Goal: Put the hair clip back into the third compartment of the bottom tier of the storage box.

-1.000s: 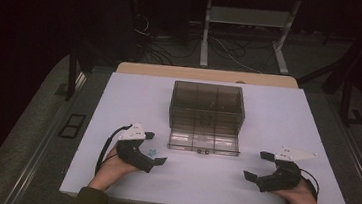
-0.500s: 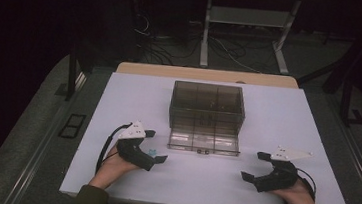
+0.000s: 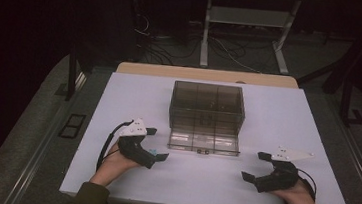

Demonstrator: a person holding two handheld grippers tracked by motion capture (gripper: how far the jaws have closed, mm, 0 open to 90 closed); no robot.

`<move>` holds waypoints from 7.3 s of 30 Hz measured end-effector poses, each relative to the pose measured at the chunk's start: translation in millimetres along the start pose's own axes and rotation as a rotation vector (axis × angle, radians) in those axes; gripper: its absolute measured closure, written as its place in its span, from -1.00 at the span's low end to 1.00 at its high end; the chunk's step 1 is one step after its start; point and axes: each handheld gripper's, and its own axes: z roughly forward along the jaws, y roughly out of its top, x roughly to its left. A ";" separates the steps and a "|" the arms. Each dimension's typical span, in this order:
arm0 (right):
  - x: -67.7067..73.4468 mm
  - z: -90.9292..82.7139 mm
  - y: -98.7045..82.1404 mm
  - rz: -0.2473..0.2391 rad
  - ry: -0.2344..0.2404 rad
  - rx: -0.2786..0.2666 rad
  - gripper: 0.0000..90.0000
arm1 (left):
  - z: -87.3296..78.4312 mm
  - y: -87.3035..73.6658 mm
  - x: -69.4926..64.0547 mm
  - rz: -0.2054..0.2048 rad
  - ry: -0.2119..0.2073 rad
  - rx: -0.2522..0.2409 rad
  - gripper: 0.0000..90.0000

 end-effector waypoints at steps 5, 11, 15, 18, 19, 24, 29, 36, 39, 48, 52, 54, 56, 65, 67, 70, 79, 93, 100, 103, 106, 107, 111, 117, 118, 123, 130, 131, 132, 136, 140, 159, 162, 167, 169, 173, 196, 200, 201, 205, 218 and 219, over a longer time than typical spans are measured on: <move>-0.2 -0.5 -0.1 -0.003 -0.001 -0.001 -1.00 | -0.6 2.1 3.0 0.001 0.003 -0.003 -1.00; -0.3 -0.5 -0.7 -0.002 -0.001 -0.003 -1.00 | -2.4 6.1 7.9 0.004 0.001 -0.012 -0.95; -0.4 0.3 -0.4 0.002 -0.001 -0.001 -1.00 | -1.9 7.3 12.1 0.001 0.005 -0.014 -0.93; -0.7 0.7 -0.6 0.001 0.000 0.002 -1.00 | -2.5 6.9 15.6 0.006 0.013 -0.011 -0.89; -0.6 0.6 -0.7 0.000 0.000 0.002 -1.00 | -2.6 6.4 16.5 0.005 0.013 -0.010 -0.87; 0.1 1.8 -0.4 -0.007 0.004 0.001 -1.00 | -5.4 4.1 19.4 0.014 0.026 0.002 -0.74; -0.3 2.4 0.4 -0.005 0.006 0.000 -1.00 | -8.2 1.9 22.0 0.011 0.040 0.007 -0.65; -0.3 2.9 0.3 -0.006 0.006 0.002 -1.00 | -12.3 -2.5 26.0 0.003 0.050 0.008 -0.43; -0.2 2.9 0.1 -0.007 0.005 0.004 -1.00 | -13.9 -4.2 28.6 -0.002 0.046 0.013 -0.33; 0.4 2.0 -0.6 -0.010 0.003 0.004 -1.00 | -15.2 -7.6 32.6 -0.017 0.044 0.017 -0.13; 0.7 1.8 -0.8 -0.010 0.003 0.005 -1.00 | -14.6 -9.5 33.6 -0.013 0.043 0.031 -0.04; 0.7 1.8 -0.8 -0.011 0.003 0.006 -1.00 | -14.4 -10.6 33.8 -0.012 0.044 0.036 0.00; 0.8 1.9 -0.9 -0.013 0.002 0.008 -1.00 | -14.2 -11.5 34.5 -0.013 0.041 0.042 0.03; 1.1 2.1 -0.9 -0.013 0.002 0.008 -1.00 | -13.6 -14.3 36.4 -0.022 0.024 0.063 0.17; 1.1 2.2 -1.0 -0.014 0.002 0.009 -1.00 | -13.3 -14.9 36.7 -0.023 0.017 0.070 0.22; 1.4 2.3 -1.0 -0.014 0.000 0.009 -1.00 | -11.9 -16.2 37.1 -0.022 0.001 0.086 0.29; 1.6 2.6 -1.1 -0.017 0.001 0.015 -1.00 | -8.5 -21.0 38.1 -0.023 -0.022 0.130 0.41; 1.6 2.9 -1.3 -0.017 0.001 0.018 -1.00 | -0.6 -24.6 34.7 0.002 -0.039 0.209 0.49; 1.3 2.6 -1.3 -0.018 0.002 0.019 -1.00 | 1.4 -25.6 32.5 0.020 -0.042 0.242 0.55; 1.2 2.6 -1.3 -0.018 0.002 0.020 -1.00 | 3.0 -26.3 31.0 0.030 -0.038 0.252 0.56; 1.3 2.6 -1.3 -0.018 0.001 0.019 -1.00 | 2.8 -26.3 30.2 0.061 -0.032 0.261 0.59; 1.3 2.6 -1.3 -0.018 0.000 0.018 -1.00 | 2.8 -26.5 29.5 0.064 -0.029 0.262 0.60; 1.3 2.7 -1.3 -0.018 0.001 0.020 -1.00 | 2.8 -26.3 27.3 0.083 -0.015 0.269 0.67; 1.3 2.7 -1.3 -0.018 0.001 0.021 -1.00 | 3.3 -25.7 24.5 0.103 -0.013 0.277 0.77; 1.3 2.8 -1.3 -0.018 0.002 0.021 -1.00 | 3.4 -25.5 24.2 0.109 -0.014 0.278 0.79; 1.6 2.7 -1.5 -0.020 0.001 0.022 -1.00 | 3.1 -25.3 23.2 0.107 -0.016 0.284 0.84; 1.5 2.5 -1.5 -0.022 0.001 0.022 -1.00 | 1.2 -24.4 23.7 0.087 -0.034 0.269 0.96; 1.5 2.5 -1.5 -0.022 0.001 0.022 -1.00 | 1.3 -24.5 23.5 0.085 -0.033 0.268 0.96; 1.5 2.5 -1.5 -0.022 0.001 0.022 -1.00 | 1.2 -24.3 23.5 0.084 -0.033 0.269 0.96; 1.8 2.4 -1.5 -0.022 0.001 0.022 -1.00 | 1.0 -24.2 23.5 0.081 -0.033 0.270 0.97; 2.0 2.1 -1.7 -0.023 0.002 0.023 -1.00 | 1.1 -24.1 23.7 0.068 -0.034 0.265 0.97; 2.4 2.4 -2.2 -0.027 -0.002 0.023 -1.00 | -7.8 -17.6 23.4 0.018 -0.028 0.190 0.97; 2.3 2.6 -2.3 -0.025 0.000 0.023 -1.00 | -9.3 -16.0 23.9 0.017 -0.025 0.180 0.97; 2.3 2.6 -2.3 -0.026 0.000 0.024 -1.00 | -12.1 -12.8 23.7 0.009 -0.025 0.152 0.97; 2.5 2.8 -2.2 -0.025 0.000 0.025 -1.00 | -13.2 -11.5 23.8 0.006 -0.022 0.143 0.97; 2.3 3.1 -2.3 -0.021 -0.001 0.027 -1.00 | -13.8 -8.9 23.1 -0.015 -0.014 0.132 0.97; 1.5 3.2 -3.5 -0.014 -0.002 0.019 -1.00 | 1.4 18.1 18.0 -0.033 -0.060 0.075 0.97; 1.9 2.7 -3.5 -0.010 -0.002 0.018 -1.00 | 6.5 22.9 15.6 -0.026 -0.059 0.075 0.97; 1.9 2.8 -3.4 -0.011 -0.002 0.019 -1.00 | 7.6 24.1 14.9 -0.017 -0.063 0.076 0.97; 1.7 2.9 -3.5 -0.013 -0.003 0.018 -1.00 | 11.9 28.6 13.0 0.006 -0.077 0.073 0.97; 2.1 2.3 -4.0 -0.013 -0.004 0.020 -1.00 | 25.7 41.2 9.1 0.032 -0.128 0.051 0.97; 2.1 2.3 -4.1 -0.013 -0.003 0.020 -1.00 | 26.4 42.5 9.4 0.044 -0.131 0.059 0.97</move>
